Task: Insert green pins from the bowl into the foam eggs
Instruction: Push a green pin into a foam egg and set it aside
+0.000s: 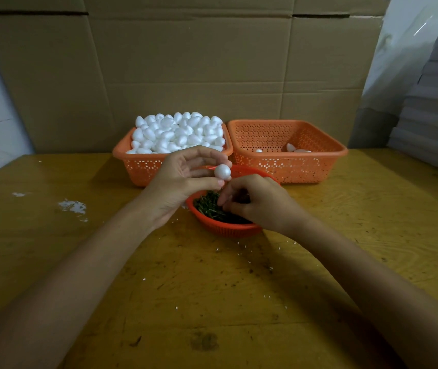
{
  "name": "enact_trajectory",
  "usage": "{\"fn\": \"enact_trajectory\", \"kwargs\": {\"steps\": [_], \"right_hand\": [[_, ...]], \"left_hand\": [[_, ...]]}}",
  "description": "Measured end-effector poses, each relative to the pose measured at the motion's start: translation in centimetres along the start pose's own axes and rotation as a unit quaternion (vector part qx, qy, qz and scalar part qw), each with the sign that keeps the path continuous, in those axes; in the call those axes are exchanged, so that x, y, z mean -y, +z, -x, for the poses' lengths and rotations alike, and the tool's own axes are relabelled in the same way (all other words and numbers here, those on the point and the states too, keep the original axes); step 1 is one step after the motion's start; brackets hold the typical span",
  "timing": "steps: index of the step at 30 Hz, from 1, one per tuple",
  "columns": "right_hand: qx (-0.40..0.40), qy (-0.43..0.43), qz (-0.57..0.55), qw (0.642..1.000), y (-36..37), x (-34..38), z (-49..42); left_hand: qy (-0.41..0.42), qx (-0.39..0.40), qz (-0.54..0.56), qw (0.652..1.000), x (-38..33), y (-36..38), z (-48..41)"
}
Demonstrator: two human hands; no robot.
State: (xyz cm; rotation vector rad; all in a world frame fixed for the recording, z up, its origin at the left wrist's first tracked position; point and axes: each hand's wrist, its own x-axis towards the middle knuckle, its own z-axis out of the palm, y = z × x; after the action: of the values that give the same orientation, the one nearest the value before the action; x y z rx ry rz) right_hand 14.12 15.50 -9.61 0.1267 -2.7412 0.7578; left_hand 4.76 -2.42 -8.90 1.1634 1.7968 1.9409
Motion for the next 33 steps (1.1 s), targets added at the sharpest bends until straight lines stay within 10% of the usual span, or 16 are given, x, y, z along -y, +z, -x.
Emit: {"fn": "enact_trajectory", "kwargs": {"steps": [33], "right_hand": [[-0.119, -0.052, 0.0, 0.991, 0.75, -0.1, 0.26]], "left_hand": [[-0.002, 0.001, 0.028, 1.0, 0.21, -0.22, 0.06]]}}
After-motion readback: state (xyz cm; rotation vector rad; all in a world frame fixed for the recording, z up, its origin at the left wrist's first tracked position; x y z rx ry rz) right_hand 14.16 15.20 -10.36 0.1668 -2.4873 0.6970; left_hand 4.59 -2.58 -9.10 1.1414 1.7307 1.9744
